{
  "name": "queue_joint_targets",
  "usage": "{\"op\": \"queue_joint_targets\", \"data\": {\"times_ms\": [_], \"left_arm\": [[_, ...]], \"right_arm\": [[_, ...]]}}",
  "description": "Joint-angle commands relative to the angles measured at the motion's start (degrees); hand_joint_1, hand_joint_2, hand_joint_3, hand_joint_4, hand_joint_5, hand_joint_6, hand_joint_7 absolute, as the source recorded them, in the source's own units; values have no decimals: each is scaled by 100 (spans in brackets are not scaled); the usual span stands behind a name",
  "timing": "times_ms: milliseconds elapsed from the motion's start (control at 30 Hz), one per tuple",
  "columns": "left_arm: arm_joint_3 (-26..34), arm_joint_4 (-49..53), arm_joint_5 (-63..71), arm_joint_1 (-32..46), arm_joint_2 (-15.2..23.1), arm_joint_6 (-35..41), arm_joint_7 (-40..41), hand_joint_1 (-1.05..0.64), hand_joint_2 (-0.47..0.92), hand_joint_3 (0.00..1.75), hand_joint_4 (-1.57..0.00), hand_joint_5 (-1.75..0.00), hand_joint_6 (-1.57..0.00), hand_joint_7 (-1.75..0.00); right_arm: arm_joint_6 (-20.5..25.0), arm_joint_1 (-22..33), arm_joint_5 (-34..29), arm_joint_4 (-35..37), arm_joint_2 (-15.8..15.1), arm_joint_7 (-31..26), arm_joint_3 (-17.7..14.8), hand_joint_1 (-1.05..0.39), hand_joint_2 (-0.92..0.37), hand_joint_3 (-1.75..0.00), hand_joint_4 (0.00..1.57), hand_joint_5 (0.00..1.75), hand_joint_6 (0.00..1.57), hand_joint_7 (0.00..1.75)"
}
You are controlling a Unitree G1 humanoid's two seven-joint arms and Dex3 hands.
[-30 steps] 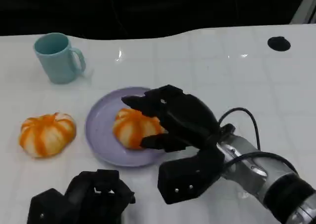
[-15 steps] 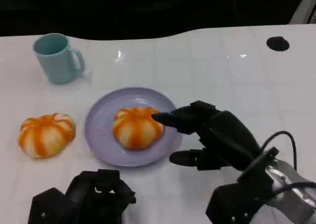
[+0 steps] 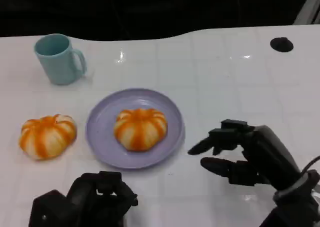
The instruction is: Grasp the bread from the table and place it into the plate.
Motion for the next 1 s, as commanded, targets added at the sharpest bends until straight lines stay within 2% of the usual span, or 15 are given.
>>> {"op": "queue_joint_targets", "data": {"times_ms": [33, 167, 333, 567, 733, 1000], "left_arm": [[31, -6, 2, -30, 46, 15, 58, -105, 60, 58, -157, -121, -142, -80], [37, -24, -28, -27, 52, 33, 28, -105, 60, 57, -157, -121, -142, -80], [24, -54, 16, -22, 61, 60, 66, -105, 60, 58, -157, -121, -142, -80], [32, -23, -16, -21, 61, 25, 21, -105, 60, 59, -157, -121, -142, -81], [46, 32, -45, 18, 82, -76, -40, -105, 60, 59, -157, -121, -141, -80], [49, -41, -77, 70, 93, 36, -9, -105, 58, 59, -157, -122, -142, -80]], "right_arm": [[-4, 340, 613, -84, -60, 457, -232, -39, -63, -83, 77, 154, 86, 110], [183, 696, 1020, -356, -20, 799, -414, -40, -58, -91, 77, 166, 82, 121], [336, 1110, 1334, -635, -12, 1156, -563, -38, -56, -96, 77, 174, 79, 126], [273, 1433, 1332, -697, 29, 1258, -755, -39, -58, -96, 78, 175, 76, 128], [268, 1569, 1354, -633, 78, 1289, -813, -41, -62, -89, 75, 175, 74, 130], [132, 1625, 1315, -453, 235, 1291, -877, -40, -64, -84, 76, 175, 74, 132]]}}
